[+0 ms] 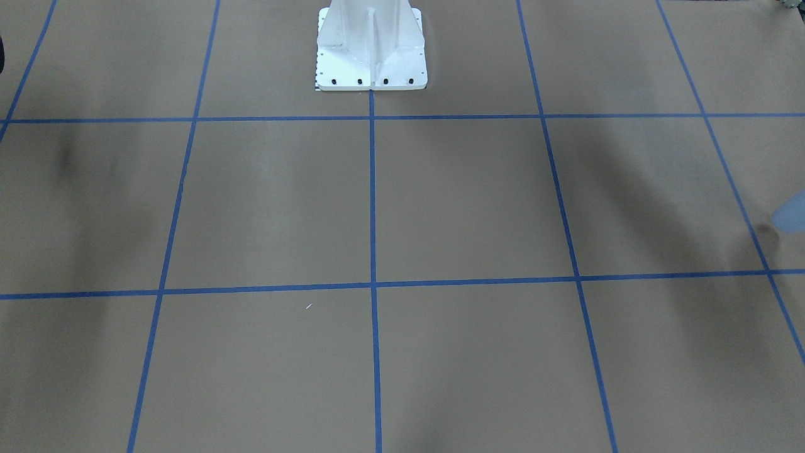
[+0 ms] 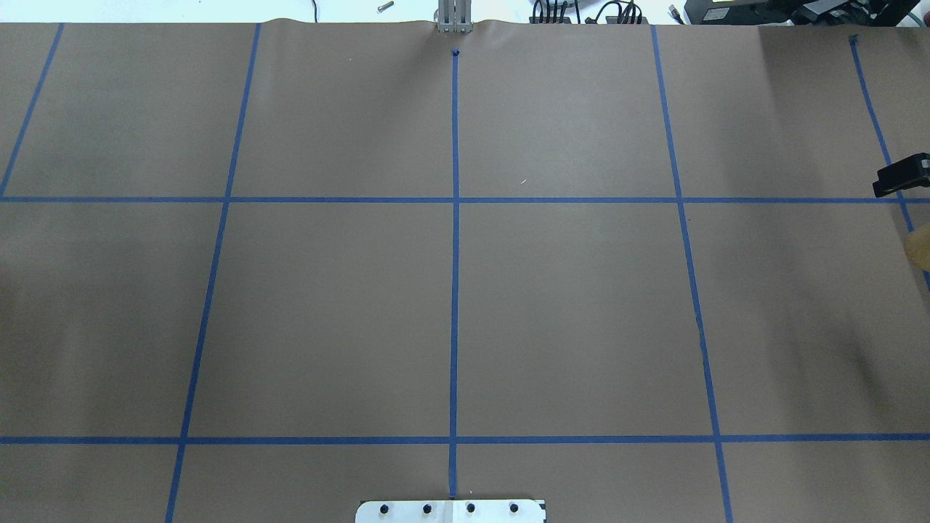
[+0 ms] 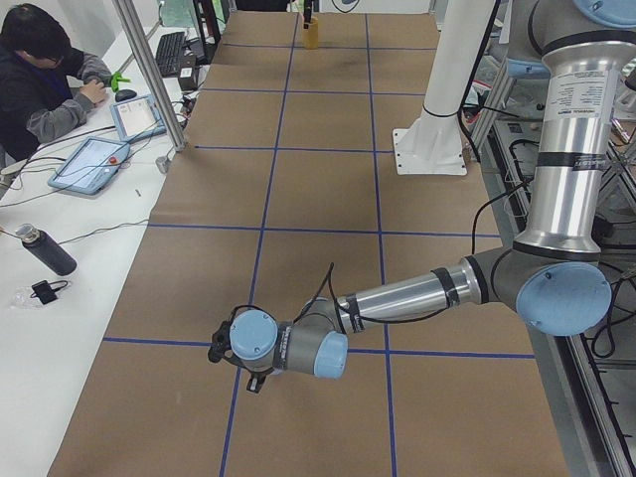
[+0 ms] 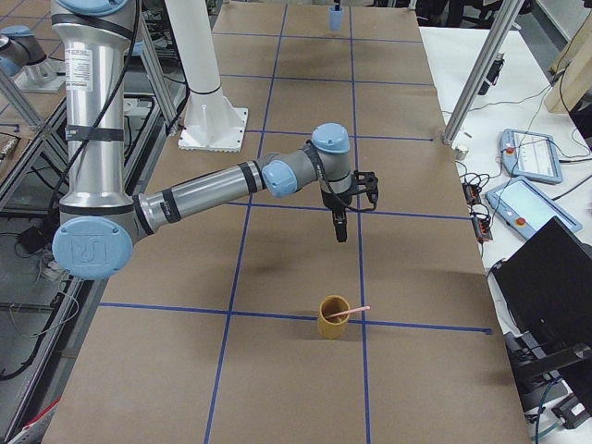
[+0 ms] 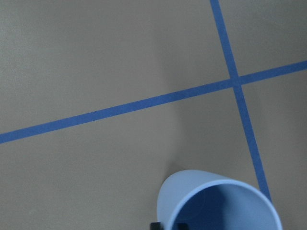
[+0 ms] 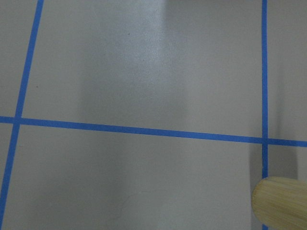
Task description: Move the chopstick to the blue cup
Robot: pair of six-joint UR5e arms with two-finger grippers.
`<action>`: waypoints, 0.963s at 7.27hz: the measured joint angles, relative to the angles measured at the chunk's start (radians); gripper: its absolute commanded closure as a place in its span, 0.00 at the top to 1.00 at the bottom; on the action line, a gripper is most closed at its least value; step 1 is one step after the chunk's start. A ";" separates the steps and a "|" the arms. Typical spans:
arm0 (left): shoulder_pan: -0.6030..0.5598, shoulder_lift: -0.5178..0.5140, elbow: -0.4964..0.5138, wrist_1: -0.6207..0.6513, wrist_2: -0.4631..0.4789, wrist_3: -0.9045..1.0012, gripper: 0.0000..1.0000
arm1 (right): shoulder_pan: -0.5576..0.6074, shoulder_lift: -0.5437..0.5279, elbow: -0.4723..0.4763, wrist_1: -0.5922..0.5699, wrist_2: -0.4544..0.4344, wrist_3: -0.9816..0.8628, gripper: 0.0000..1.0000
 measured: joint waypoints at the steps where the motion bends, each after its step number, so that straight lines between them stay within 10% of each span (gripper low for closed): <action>1: -0.004 -0.008 -0.112 0.132 -0.032 -0.005 0.00 | 0.000 0.002 0.000 0.001 0.001 0.000 1.00; 4: 0.038 -0.107 -0.410 0.347 -0.052 -0.192 0.00 | -0.002 0.010 0.000 0.002 0.004 0.000 1.00; 7: 0.323 -0.363 -0.507 0.358 0.002 -0.512 0.00 | -0.006 0.015 -0.002 0.003 0.004 0.001 1.00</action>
